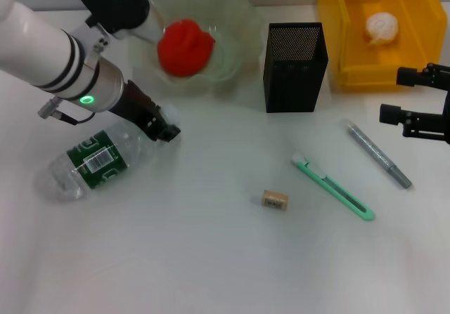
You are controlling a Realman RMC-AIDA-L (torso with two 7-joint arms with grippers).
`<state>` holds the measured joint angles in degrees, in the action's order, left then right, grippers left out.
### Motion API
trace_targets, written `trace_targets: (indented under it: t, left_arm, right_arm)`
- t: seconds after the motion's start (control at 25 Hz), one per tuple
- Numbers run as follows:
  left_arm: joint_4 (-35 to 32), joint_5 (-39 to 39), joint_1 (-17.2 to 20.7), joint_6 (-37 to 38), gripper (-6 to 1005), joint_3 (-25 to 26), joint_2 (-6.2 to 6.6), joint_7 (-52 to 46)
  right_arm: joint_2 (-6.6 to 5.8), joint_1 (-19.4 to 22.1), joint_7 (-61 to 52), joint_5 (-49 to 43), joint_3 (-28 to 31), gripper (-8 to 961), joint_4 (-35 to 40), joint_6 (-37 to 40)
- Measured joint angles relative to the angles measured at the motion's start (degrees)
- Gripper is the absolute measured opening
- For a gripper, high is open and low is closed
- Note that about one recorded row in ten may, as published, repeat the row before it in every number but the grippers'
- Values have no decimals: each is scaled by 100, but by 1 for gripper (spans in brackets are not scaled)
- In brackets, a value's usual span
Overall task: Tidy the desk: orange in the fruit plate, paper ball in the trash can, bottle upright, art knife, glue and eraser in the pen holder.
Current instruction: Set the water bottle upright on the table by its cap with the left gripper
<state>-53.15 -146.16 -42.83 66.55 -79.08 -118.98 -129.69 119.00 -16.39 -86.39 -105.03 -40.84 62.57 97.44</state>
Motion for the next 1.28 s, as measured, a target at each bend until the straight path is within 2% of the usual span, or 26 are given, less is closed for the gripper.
trace_targets:
  t: [0.2, 0.4, 0.56, 0.72, 0.76, 0.92, 1.08, 1.12, 1.2, 1.24, 1.28]
  left_arm:
    - [-1193, 520, 697, 172, 433, 143, 46, 25]
    - [-2413, 1038, 1666, 66, 433, 382, 54, 67]
    - [-2796, 1826, 2302, -145, 433, 649, 53, 378]
    - [-2787, 2988, 2853, -460, 433, 859, 44, 998]
    - [-2787, 2988, 2853, -460, 434, 859, 44, 998]
    - [-2391, 4355, 3180, -656, 434, 961, 43, 1926]
    - [-1862, 5351, 3236, -652, 434, 992, 47, 2712]
    - [-1862, 5351, 3236, -652, 434, 992, 47, 2712]
    - [-1447, 5849, 3149, -672, 434, 1010, 48, 3176]
    - [-1447, 5849, 3149, -672, 434, 1010, 48, 3176]
    - [-1130, 6141, 3052, -681, 434, 1032, 45, 3505]
  right_arm:
    - [1, -74, 0, 7, 57, 777, 1, -6]
    - [7, -189, 0, 9, 59, 777, 1, -6]
    - [18, -288, 0, 10, 61, 777, -3, -17]
    - [27, -355, -1, 17, 68, 777, -6, -58]
    - [28, -371, -1, 17, 68, 777, -7, -64]
    - [31, -403, -17, 18, 68, 777, -8, -67]
    - [36, -415, -30, 65, 64, 777, -8, -67]
    - [36, -415, -31, 80, 65, 777, -10, -68]
    - [36, -415, -34, 87, 63, 777, -15, -68]
    - [36, -415, -34, 87, 61, 777, -16, -68]
    - [35, -415, -35, 88, 56, 777, -18, -67]
